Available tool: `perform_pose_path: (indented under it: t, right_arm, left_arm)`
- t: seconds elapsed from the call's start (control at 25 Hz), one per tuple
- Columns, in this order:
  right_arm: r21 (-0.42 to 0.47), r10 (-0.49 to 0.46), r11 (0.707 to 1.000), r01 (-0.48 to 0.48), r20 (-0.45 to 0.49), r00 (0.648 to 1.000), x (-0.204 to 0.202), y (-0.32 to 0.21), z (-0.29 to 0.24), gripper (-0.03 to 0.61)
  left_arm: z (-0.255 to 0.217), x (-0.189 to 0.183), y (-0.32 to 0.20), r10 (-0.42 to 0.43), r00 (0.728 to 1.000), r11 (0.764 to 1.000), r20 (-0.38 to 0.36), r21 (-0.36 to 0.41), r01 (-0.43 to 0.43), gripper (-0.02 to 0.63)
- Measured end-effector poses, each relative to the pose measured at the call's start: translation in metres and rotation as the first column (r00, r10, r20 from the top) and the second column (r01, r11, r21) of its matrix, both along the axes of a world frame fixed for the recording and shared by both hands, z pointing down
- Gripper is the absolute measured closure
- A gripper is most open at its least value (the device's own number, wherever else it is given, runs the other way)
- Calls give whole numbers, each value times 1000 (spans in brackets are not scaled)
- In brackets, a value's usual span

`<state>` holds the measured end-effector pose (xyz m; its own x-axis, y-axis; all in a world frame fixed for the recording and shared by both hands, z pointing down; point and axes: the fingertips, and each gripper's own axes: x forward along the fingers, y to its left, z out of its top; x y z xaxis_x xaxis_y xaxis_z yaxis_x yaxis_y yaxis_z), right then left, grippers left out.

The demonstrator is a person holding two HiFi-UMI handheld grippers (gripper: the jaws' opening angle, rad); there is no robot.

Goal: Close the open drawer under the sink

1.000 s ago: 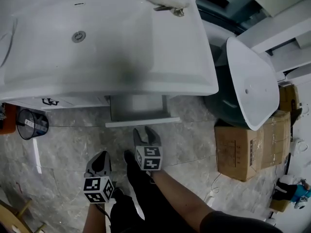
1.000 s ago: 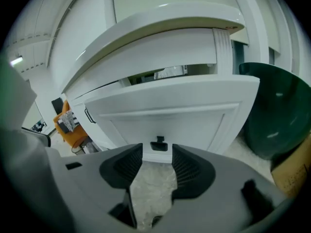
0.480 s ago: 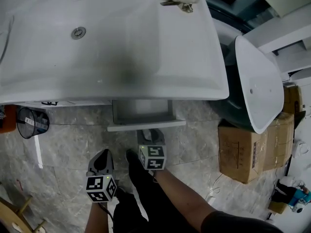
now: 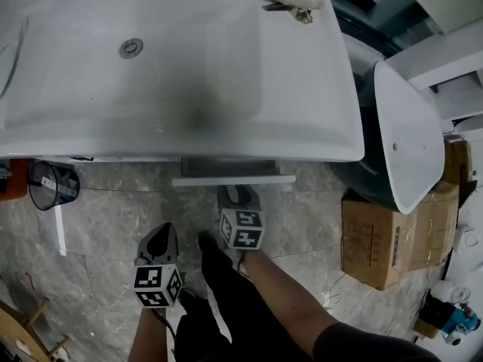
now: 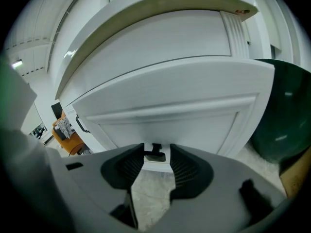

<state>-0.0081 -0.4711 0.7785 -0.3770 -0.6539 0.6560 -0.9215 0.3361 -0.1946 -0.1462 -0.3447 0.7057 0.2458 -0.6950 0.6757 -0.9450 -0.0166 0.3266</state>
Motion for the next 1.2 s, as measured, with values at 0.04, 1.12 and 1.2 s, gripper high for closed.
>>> perform_pose_path:
  t: [0.04,1.12,1.2]
  right_arm:
    - [2,0,1000,0,0,1000,-1,-7,0,405]
    - [81,-13,997,17,-49,999,-17,-77,1,405]
    - [82,-4,997,8,-46,999,-17,-77,1,405]
  left_arm:
    - [0,-2,0,-8,1000,1000,3,1,7,598]
    - [2,-22,-3,-71,997,997,-40,33,72,598]
    - [1,-23,-2,-76,996,997,-42,32,77,598]
